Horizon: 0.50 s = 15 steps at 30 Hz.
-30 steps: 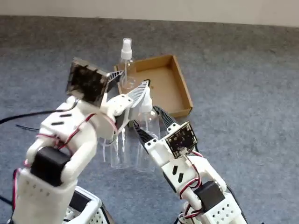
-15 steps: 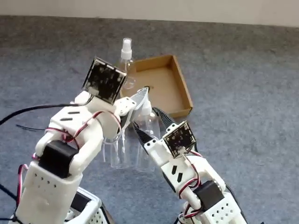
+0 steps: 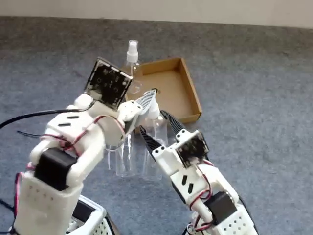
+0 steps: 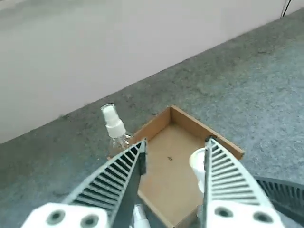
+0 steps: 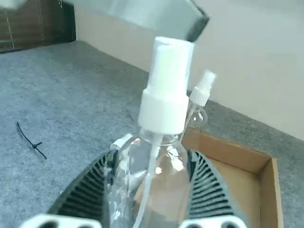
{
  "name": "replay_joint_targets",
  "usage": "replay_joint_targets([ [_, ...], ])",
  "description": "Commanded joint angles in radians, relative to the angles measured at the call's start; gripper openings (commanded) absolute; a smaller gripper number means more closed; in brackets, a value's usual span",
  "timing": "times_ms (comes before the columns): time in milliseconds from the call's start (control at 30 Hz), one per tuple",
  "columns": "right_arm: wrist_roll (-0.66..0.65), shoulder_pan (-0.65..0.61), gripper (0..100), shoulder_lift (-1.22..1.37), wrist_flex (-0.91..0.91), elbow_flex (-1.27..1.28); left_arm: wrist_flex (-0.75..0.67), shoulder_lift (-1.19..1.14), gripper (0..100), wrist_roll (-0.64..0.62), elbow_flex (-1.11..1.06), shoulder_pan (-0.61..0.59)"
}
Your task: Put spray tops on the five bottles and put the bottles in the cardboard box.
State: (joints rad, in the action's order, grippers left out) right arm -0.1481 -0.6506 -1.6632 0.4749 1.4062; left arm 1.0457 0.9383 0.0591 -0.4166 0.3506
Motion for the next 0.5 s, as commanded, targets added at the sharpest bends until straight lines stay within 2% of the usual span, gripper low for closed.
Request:
replay_joint_targets([
  [0,0.000,0.036,0.5,-0.108,-0.002,-0.019,0.057,0.007,19,0.038,0.108,-0.096],
  [133,0.000,0.159,0.5,-0.147,-0.010,-0.021,0.054,0.007,19,0.040,0.071,-0.180],
  [233,0.000,0.196,0.5,-0.143,-0.114,-0.019,0.054,0.038,19,0.038,0.007,-0.202],
  [333,0.000,0.222,0.5,-0.073,-0.177,-0.021,0.049,0.139,19,0.041,-0.139,-0.213],
  [467,0.000,0.259,0.5,0.124,-0.371,-0.028,-0.051,0.348,19,0.041,-0.386,-0.280],
])
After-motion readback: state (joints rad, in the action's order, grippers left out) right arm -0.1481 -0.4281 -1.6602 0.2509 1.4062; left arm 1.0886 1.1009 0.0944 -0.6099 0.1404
